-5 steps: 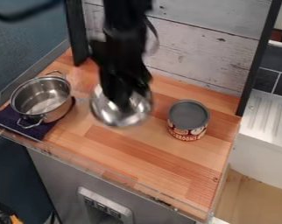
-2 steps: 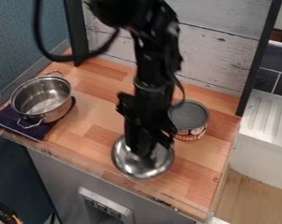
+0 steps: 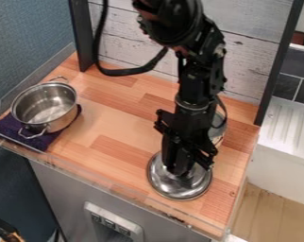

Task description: Open the silver pot and place the tray in the lower right corner of the table

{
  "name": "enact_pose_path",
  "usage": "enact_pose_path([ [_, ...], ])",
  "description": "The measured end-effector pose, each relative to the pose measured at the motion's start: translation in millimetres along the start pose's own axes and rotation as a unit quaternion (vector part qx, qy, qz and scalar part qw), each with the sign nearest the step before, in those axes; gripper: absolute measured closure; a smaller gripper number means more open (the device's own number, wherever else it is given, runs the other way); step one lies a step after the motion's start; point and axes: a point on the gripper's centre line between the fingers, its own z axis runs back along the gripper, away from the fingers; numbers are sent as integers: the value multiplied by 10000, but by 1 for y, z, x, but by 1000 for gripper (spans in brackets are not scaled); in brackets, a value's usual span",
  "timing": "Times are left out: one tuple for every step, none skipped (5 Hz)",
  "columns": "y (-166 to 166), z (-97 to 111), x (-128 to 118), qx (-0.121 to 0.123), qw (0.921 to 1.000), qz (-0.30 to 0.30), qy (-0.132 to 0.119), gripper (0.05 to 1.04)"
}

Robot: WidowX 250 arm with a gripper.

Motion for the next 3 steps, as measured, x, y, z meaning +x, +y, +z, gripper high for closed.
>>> enact_pose_path([
  [-5,0,2,22,10000,27,-29,745],
  [-3,17,-1,255,9992,72,-286,447],
  [-1,47,-7,415,9956,230,-813,154],
])
